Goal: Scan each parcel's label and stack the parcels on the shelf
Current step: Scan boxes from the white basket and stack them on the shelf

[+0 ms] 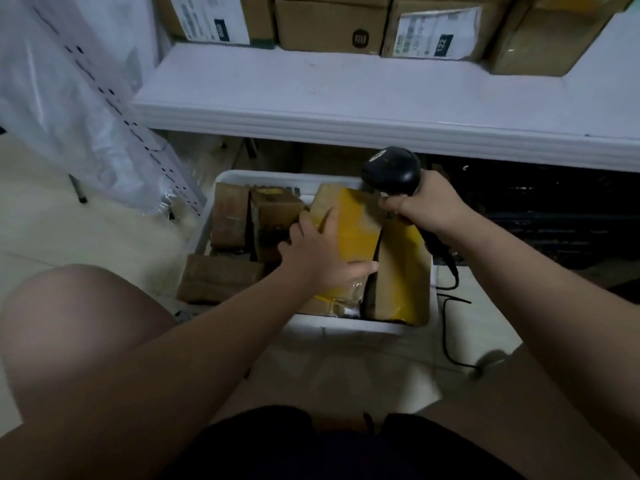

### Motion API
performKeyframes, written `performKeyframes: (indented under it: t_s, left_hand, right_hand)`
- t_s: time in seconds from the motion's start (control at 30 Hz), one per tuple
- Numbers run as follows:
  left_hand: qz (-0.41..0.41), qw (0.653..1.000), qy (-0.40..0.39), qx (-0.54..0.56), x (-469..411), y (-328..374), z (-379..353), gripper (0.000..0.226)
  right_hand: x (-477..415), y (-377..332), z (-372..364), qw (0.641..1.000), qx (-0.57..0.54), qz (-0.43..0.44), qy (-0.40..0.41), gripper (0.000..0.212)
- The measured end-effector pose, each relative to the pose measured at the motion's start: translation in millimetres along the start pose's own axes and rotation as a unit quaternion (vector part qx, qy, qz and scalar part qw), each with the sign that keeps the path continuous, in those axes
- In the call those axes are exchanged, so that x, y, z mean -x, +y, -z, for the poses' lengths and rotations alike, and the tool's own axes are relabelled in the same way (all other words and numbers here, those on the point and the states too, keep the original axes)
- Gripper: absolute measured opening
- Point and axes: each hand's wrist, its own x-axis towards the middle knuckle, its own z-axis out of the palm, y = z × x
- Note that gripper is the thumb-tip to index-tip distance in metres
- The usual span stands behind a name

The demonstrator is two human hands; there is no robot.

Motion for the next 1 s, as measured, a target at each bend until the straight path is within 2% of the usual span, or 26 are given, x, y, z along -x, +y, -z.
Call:
performKeyframes:
  t_s: [0.1,0.2,0.37,0.47,0.53,0.57,0.67,0.77,0.83,0.9,1.0]
  left_hand:
    - [0.008,1.0,-0.021,0.0,-2,4,3,0.12]
    - [0.035,0.997,-0.035,0.053,-1,7,5,0.122]
    - [0.038,0.997,-0.007,0.063,9,3,10,0.12]
    - [0.005,0.988,0.014,0.151,20,-10,15,0.115]
    - [-0.013,0.965,0.019,0.26,27,-20,22,0.114]
    - [-0.021,0.942,0.019,0.334,30,-24,27,0.116]
    - [-0.046,0.839,0.012,0.543,37,-36,47,0.111]
    - [-0.08,0.726,-0.029,0.683,42,-36,69,0.069]
    - [-0.099,0.685,-0.046,0.72,48,-31,81,0.042]
    - [-0.098,0.68,-0.024,0.727,49,-29,89,0.034]
    - [-0.12,0.733,0.065,0.666,40,-34,98,0.028]
  right_hand:
    - [8,2,-2,0.999,0.004,-0.01,0.037,0.023]
    - [23,1,-1,0.997,0.007,-0.011,0.071,0.02]
    - [60,-7,9,0.993,-0.028,-0.008,0.112,0.016]
    - [79,-10,12,0.989,-0.039,0.002,0.14,0.011]
    - [88,-12,13,0.986,-0.057,0.016,0.158,0.011]
    - [91,-14,14,0.983,-0.07,0.024,0.166,0.011]
    - [97,-26,16,0.978,-0.12,0.052,0.16,0.009]
    - [96,-46,16,0.978,-0.163,0.078,0.102,0.015]
    - [92,-59,17,0.97,-0.22,0.084,0.061,0.014]
    - [87,-70,19,0.964,-0.244,0.103,0.033,0.006]
    - [80,-81,20,0.968,-0.217,0.116,0.046,0.016]
